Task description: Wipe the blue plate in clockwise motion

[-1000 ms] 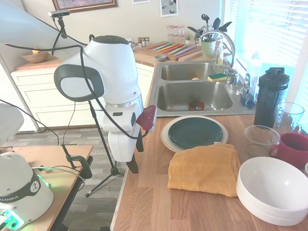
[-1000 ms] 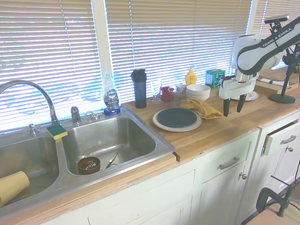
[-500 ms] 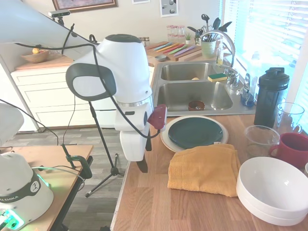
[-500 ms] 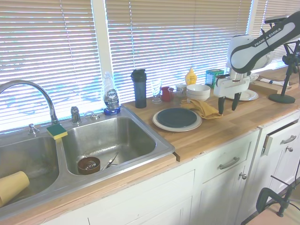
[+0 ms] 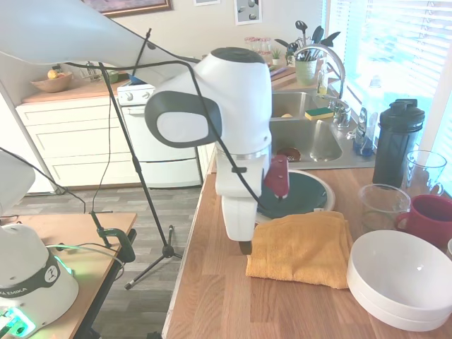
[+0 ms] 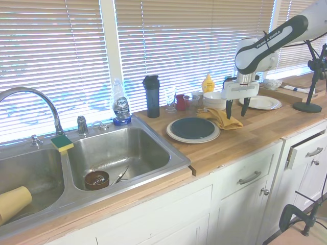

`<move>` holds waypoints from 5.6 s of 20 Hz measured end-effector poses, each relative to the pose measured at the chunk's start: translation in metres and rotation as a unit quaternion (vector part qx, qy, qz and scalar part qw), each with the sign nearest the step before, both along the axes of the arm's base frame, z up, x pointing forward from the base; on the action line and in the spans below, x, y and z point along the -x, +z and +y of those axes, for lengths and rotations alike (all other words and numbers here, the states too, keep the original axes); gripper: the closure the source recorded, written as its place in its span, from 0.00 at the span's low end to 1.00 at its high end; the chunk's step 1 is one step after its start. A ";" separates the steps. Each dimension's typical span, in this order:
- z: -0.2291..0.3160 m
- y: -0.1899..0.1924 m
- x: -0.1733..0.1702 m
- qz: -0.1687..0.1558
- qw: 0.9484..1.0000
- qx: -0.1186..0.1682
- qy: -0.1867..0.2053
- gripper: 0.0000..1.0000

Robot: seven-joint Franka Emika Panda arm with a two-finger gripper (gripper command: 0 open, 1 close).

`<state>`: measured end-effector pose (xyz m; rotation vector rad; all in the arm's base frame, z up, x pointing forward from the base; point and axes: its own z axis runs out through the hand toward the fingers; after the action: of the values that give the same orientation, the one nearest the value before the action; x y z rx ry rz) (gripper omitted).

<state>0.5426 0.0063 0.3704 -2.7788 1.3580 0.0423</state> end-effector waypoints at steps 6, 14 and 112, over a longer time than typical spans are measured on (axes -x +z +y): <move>-0.026 -0.010 -0.032 0.006 0.999 -0.024 -0.046 0.00; -0.036 0.019 -0.053 -0.007 0.996 -0.049 -0.069 0.00; 0.240 0.074 -0.014 -0.031 0.996 0.028 0.081 1.00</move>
<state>0.5568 0.2466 0.4441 -2.9032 1.1364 -0.0761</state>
